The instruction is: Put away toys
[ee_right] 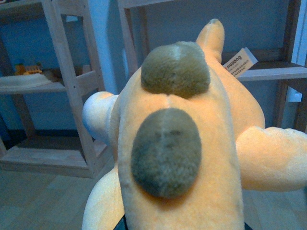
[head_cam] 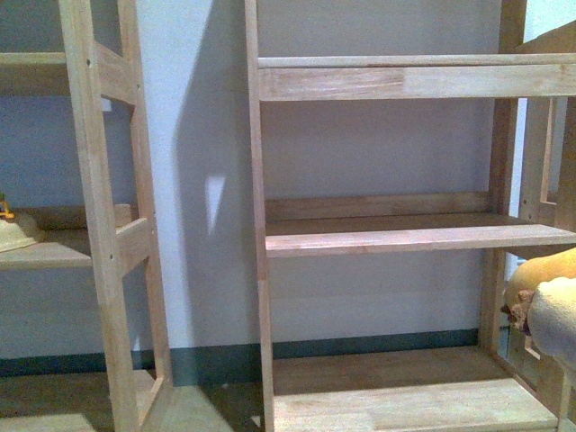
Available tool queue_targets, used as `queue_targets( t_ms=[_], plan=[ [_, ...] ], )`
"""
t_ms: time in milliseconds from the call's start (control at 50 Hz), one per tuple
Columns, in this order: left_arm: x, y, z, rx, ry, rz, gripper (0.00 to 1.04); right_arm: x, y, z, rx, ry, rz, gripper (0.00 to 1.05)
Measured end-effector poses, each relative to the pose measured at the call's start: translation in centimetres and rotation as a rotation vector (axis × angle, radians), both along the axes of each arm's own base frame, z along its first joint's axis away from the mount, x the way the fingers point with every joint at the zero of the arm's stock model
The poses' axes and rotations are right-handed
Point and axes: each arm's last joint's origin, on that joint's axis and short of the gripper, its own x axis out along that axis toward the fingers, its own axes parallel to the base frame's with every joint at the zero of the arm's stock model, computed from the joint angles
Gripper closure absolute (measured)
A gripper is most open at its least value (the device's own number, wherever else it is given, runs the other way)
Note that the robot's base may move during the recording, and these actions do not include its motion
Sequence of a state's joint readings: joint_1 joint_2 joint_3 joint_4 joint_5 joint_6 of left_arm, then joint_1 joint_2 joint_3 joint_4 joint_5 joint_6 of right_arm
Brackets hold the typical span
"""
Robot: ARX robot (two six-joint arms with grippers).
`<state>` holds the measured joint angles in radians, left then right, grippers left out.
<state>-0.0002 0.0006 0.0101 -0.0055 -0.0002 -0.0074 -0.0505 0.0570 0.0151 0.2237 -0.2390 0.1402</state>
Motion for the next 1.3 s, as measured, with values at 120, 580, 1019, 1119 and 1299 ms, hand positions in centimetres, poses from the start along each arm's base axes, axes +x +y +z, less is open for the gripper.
queue_targets(
  t_ms=[120, 580, 1019, 1119, 1299],
  plan=[
    [0.0, 0.0, 0.0, 0.0, 0.0, 0.0, 0.06, 0.0, 0.0, 0.0, 0.0, 0.0, 0.0, 0.97],
    [0.0, 0.0, 0.0, 0.0, 0.0, 0.0, 0.06, 0.0, 0.0, 0.0, 0.0, 0.0, 0.0, 0.97],
    [0.0, 0.0, 0.0, 0.0, 0.0, 0.0, 0.06, 0.0, 0.0, 0.0, 0.0, 0.0, 0.0, 0.97],
    [0.0, 0.0, 0.0, 0.0, 0.0, 0.0, 0.06, 0.0, -0.01, 0.0, 0.0, 0.0, -0.002, 0.97],
    [0.0, 0.0, 0.0, 0.0, 0.0, 0.0, 0.06, 0.01, -0.01, -0.01, 0.0, 0.001, -0.002, 0.97]
  ],
)
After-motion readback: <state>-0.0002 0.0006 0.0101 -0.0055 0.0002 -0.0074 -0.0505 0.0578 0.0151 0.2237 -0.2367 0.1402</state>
